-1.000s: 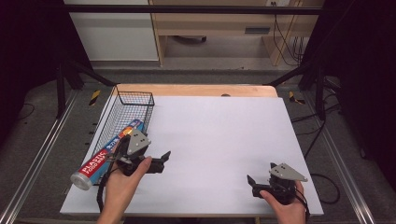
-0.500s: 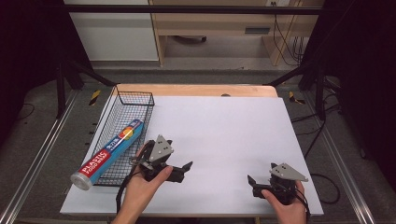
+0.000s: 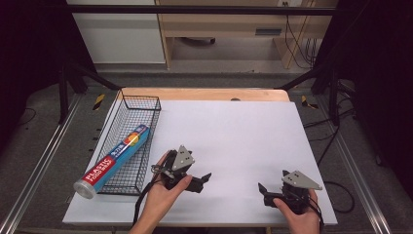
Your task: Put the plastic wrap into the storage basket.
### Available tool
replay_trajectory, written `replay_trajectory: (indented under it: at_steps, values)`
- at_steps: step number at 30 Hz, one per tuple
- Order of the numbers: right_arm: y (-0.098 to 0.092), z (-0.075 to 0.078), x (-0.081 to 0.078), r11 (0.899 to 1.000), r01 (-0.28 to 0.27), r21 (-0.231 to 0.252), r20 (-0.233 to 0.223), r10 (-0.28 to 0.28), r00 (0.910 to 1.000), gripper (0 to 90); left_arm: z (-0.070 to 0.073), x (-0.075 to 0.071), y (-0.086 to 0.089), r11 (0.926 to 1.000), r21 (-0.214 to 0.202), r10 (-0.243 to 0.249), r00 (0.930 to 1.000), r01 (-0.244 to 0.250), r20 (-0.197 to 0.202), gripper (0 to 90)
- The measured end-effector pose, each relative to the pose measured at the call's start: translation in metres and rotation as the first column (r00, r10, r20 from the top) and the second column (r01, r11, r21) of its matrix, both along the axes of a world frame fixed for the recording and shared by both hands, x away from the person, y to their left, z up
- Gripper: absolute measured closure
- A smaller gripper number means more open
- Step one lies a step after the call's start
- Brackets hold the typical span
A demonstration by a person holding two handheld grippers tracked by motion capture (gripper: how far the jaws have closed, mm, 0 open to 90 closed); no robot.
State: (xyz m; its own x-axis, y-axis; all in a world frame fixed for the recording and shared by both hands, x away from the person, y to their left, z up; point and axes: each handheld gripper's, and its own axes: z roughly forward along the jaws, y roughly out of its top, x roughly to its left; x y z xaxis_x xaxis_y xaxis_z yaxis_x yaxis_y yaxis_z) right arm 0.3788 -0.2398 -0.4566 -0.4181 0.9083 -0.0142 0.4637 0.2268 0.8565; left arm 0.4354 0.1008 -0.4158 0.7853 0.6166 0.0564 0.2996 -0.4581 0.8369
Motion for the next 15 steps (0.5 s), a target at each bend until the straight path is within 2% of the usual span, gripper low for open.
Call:
replay_trajectory:
  at_steps: [6, 10, 15]
  values:
    - [0.001, -0.001, 0.001, 1.0, -0.001, -0.002, -0.005, 0.001, 1.0, 4.6, -0.013, -0.001, -0.001, 0.9986, 0.052, -0.013, 0.9998, 0.013, -0.013, 5.4]
    - [0.001, -0.001, 0.001, 1.0, 0.001, -0.006, -0.006, -0.001, 1.0, 4.6, -0.022, 0.0, 0.006, 0.9968, 0.08, 0.007, 0.9999, -0.006, -0.013, 5.4]
    - [0.002, -0.003, 0.002, 1.0, -0.004, -0.015, -0.018, 0.004, 0.9998, 4.3, -0.034, 0.0, 0.015, 0.9952, 0.089, 0.044, 0.9986, -0.041, -0.031, 5.4]
